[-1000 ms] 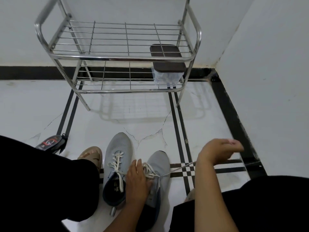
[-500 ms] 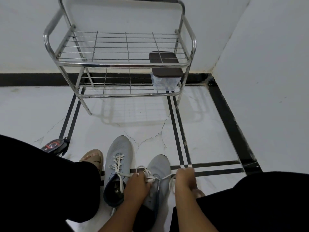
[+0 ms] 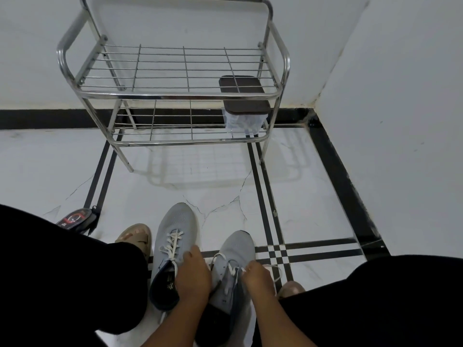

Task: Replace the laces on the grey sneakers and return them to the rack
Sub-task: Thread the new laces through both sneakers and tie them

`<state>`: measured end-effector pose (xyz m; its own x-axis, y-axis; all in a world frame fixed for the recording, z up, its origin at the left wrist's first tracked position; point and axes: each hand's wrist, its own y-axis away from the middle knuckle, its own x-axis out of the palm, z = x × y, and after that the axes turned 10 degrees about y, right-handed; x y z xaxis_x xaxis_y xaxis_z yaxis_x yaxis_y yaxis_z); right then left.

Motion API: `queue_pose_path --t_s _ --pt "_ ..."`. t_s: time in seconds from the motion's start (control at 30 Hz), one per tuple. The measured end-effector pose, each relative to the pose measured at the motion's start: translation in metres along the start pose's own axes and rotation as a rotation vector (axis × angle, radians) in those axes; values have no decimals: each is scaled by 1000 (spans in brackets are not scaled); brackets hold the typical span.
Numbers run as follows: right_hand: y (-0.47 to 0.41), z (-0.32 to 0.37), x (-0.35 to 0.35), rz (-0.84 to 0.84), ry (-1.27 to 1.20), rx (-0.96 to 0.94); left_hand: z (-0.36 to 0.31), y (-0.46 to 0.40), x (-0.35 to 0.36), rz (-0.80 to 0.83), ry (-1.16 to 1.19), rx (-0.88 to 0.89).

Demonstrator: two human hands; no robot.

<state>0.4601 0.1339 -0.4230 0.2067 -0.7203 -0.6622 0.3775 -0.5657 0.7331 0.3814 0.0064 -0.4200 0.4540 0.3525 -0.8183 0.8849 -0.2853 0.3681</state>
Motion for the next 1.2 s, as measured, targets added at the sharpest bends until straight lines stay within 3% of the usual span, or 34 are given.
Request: queue_pose_path --t_s 0.07,0.17,0.27,0.4,0.5,0.63,0.77,1.2 --pt "-2 0 -2 -15 -40 20 -5 -2 -2 -81 -12 85" --pt "-5 2 -3 -45 -115 45 -14 -2 8 65 -18 222" --pt "-7 -4 -3 -93 -259 137 -10 -2 20 220 -72 216" --pt "-16 -15 -12 -93 -565 288 -1 -4 22 238 -118 204" --pt "-10 -6 -10 -135 -470 310 -2 -3 22 234 -24 178" --pt "-4 2 -1 -175 -267 93 0 -5 22 243 30 192" --pt "-6 5 1 -187 -110 20 1 -9 21 263 39 197" --pt "-10 5 1 -162 -192 67 7 -9 26 218 113 190"
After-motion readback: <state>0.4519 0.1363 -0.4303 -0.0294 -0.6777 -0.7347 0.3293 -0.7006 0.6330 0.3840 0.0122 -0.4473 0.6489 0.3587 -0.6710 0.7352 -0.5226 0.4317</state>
